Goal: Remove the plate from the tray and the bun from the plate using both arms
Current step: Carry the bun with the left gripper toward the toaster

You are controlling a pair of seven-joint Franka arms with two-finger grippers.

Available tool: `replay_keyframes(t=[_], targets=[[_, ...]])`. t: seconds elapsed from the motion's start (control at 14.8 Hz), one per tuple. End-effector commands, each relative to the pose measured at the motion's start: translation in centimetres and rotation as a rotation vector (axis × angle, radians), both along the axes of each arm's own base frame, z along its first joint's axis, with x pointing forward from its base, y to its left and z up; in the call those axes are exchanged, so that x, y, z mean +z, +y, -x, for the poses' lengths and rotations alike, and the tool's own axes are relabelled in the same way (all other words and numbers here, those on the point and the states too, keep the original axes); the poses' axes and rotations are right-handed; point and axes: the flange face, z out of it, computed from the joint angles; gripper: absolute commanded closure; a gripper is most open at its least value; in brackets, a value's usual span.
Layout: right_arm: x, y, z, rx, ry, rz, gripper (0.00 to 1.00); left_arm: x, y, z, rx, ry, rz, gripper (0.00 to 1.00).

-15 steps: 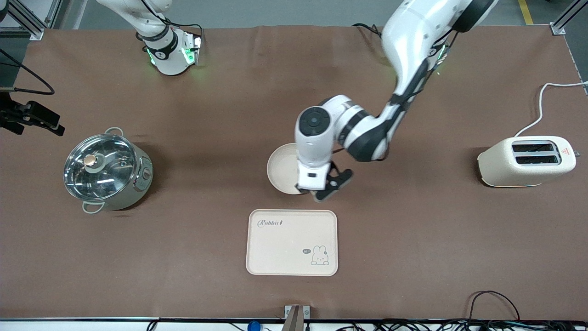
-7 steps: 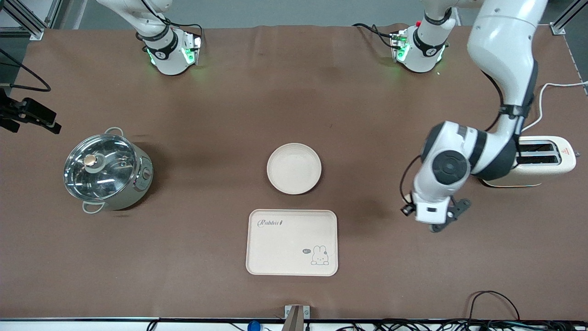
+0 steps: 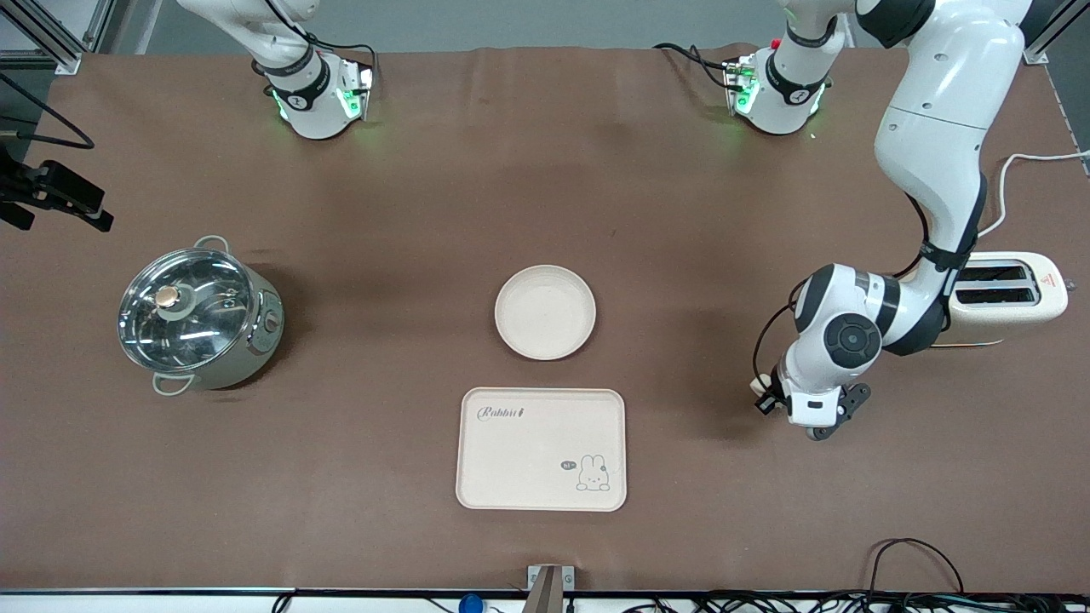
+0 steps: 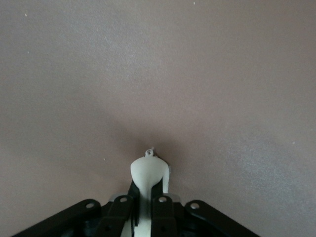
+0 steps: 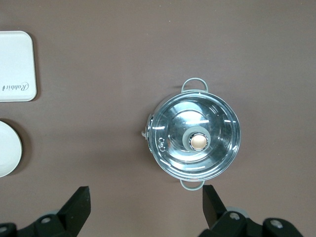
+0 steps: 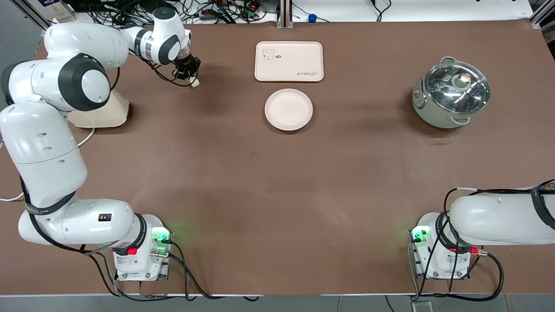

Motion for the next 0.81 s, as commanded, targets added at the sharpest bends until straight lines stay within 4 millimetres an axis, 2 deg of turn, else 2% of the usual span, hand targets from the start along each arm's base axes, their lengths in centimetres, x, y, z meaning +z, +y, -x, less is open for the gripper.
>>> replay_keyframes(t=[0.0, 0.07, 0.14, 0.2, 0.27, 0.34, 0.47, 0.61, 0.75], targets=[[0.2, -0.5, 0.4, -0.008, -0.007, 0.016, 0.00, 0.1, 0.0, -0.1, -0.011, -0.007, -0.005, 0.28], [0.2, -0.5, 0.4, -0.009, -0.005, 0.014, 0.00, 0.5, 0.2, -0.2, -0.007, -0.011, -0.005, 0.00], [0.1, -0.5, 0.4, -0.009, -0.002, 0.014, 0.00, 1.0, 0.4, -0.4, -0.006, -0.018, -0.004, 0.00], [0.1, -0.5, 0.4, -0.009, -0.002, 0.014, 0.00, 2.3, -0.2, -0.5, -0.011, -0.038, -0.003, 0.00], [0.1, -0.6, 0.4, -0.012, -0.004, 0.014, 0.00, 4.5, -0.7, -1.0, -0.015, -0.066, -0.002, 0.00], [-0.1, -1.0, 0.4, -0.018, -0.001, 0.014, 0.00, 7.4, -2.3, -1.0, -0.028, -0.077, 0.010, 0.00], [-0.6, -1.5, 0.3, -0.027, 0.008, 0.012, 0.00, 14.6, -5.2, -1.4, -0.062, -0.072, 0.008, 0.00], [-0.7, -1.4, 0.1, -0.026, -0.002, 0.013, 0.00, 21.5, -5.8, -1.5, -0.105, -0.062, -0.018, 0.00], [-0.9, -1.4, -0.2, -0.024, -0.004, 0.013, 0.00, 27.8, -5.1, -0.5, -0.182, -0.065, -0.051, 0.00]])
